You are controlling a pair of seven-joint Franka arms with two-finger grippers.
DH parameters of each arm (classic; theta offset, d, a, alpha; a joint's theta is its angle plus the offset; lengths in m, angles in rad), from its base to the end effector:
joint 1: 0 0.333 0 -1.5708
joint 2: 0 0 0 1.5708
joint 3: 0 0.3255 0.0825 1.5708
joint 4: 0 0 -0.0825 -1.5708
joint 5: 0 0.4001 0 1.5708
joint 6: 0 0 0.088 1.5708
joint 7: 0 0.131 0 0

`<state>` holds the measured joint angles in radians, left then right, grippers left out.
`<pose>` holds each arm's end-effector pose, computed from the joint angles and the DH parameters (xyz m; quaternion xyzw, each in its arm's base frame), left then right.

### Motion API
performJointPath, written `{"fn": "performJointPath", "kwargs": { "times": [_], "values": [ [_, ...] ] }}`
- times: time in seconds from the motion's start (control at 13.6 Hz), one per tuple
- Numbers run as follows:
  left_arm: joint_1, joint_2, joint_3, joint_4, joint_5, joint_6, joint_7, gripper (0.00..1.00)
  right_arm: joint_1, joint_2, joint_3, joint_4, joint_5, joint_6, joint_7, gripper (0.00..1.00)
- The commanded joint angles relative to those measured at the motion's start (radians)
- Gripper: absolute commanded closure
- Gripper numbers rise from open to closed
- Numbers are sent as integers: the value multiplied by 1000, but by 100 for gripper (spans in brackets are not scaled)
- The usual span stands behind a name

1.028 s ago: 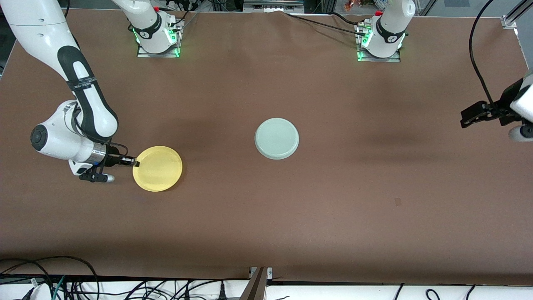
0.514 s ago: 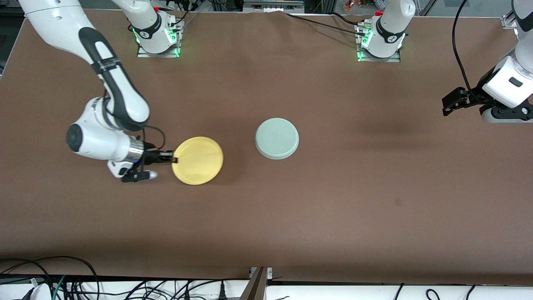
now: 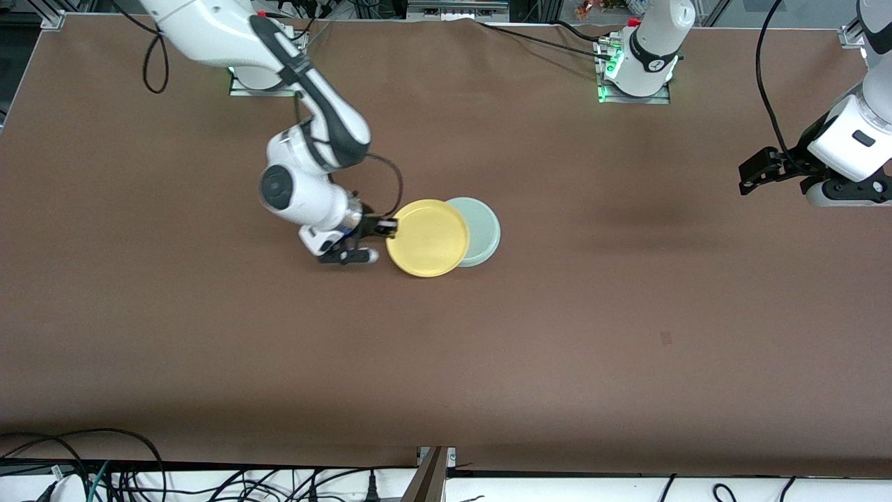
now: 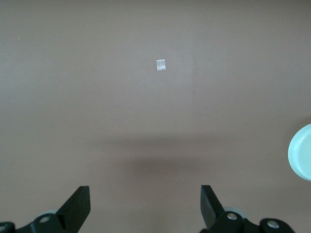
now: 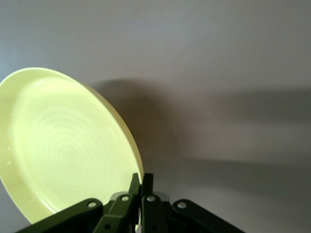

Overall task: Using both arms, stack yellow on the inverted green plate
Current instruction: 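Carry the yellow plate with the right gripper onto the green plate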

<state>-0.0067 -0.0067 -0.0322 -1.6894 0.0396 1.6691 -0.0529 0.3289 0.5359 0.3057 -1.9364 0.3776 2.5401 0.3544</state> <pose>0.5731 -0.0175 0.5643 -0.9998 -0.0049 0.0059 0.0201 0.5265 0.3814 0.1985 -0.9810 0.0359 0.0577 0.1819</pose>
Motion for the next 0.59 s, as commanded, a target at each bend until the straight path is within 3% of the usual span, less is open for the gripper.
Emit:
{"fn": "performJointPath", "kwargs": {
  "times": [0.0, 0.51],
  "values": [
    [-2, -10, 5, -9, -41, 9, 4, 0, 54, 5, -7, -13, 18, 29, 67, 100],
    [-7, -7, 3, 8, -32, 3, 1, 0, 119, 38, -8, -21, 20, 109, 141, 100]
  ]
}}
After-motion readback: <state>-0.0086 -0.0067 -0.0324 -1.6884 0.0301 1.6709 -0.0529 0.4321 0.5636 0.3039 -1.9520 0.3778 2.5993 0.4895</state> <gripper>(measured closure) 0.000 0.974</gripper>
